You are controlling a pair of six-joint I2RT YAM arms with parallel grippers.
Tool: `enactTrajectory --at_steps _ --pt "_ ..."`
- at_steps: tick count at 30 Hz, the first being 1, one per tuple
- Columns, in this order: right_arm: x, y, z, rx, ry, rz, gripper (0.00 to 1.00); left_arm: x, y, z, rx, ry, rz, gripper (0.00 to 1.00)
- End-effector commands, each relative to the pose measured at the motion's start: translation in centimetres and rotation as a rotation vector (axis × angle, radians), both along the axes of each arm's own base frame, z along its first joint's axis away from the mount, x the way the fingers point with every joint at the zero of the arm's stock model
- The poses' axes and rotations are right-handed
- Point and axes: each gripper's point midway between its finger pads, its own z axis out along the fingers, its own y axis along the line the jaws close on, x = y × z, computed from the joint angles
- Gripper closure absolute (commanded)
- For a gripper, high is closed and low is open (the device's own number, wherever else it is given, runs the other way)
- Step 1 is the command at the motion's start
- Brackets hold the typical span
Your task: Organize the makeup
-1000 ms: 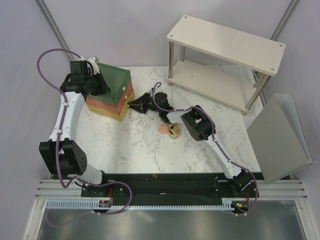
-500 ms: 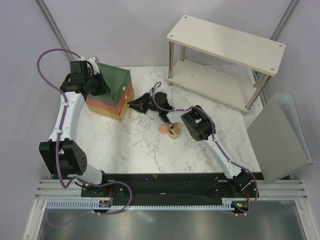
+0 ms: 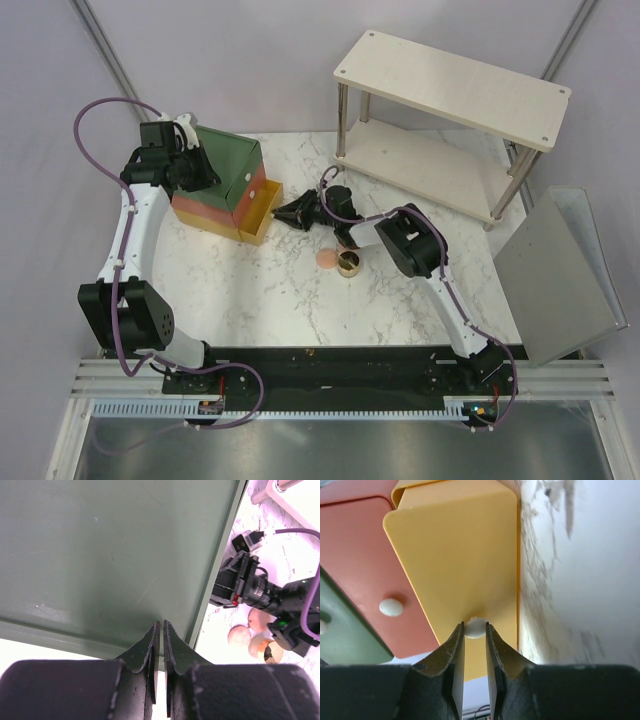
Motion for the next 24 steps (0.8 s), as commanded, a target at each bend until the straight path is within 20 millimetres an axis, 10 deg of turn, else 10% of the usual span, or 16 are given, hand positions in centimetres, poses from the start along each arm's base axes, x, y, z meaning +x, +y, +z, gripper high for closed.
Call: enactTrajectory --at_steps 1,8,16,24 --pt "-0.7 -3.1 -2.1 -0.098 0.030 0.002 0.91 -2.0 0.8 -2.5 0.053 0.112 -0.004 0.85" --pt "-1.8 -5.8 -1.9 -0.177 0.007 0.025 0.88 -2.0 0.8 -2.6 0.051 0.114 -0.008 0.85" --pt "-2.6 -8.2 -1.0 -0.323 -0.025 0.075 0.60 -2.0 0.9 -2.0 0.059 0.098 -0.009 0.85" --pt "-3.1 -14.7 4.9 -0.788 -0.305 0.206 0.40 -2.2 0.8 -2.4 0.055 0.109 -0.010 0.85"
